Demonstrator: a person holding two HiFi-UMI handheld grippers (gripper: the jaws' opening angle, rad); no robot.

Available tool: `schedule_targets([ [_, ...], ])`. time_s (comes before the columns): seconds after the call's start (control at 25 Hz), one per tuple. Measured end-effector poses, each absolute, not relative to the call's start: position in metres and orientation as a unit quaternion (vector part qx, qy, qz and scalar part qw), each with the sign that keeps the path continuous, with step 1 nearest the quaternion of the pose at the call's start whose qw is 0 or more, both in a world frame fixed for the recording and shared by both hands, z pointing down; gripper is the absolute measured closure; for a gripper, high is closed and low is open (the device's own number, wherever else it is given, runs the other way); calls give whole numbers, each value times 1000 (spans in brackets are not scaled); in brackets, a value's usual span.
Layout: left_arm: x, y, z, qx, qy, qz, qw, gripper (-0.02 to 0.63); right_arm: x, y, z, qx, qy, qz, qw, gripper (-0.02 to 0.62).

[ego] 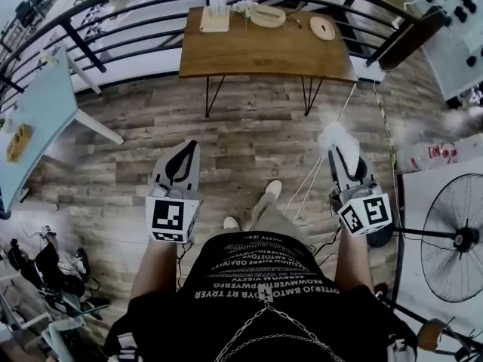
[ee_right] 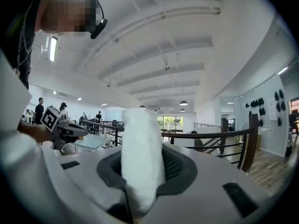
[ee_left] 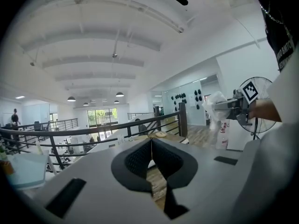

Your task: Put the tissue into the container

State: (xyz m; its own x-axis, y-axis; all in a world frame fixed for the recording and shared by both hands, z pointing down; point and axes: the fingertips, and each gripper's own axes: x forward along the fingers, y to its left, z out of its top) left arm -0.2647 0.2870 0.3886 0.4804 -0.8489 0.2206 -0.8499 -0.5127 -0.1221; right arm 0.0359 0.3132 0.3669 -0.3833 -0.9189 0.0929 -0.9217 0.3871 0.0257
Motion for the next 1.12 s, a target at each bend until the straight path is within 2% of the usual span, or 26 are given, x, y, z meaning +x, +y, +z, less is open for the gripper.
schedule_targets([
  [0.76,-183,141,383,861,-491,132,-5,577,106,170,387,546,-837,23,41,477],
  [1.12,-115,86,366,861,-492,125,-16,577,171,116,379,546,-837,16,42,477],
])
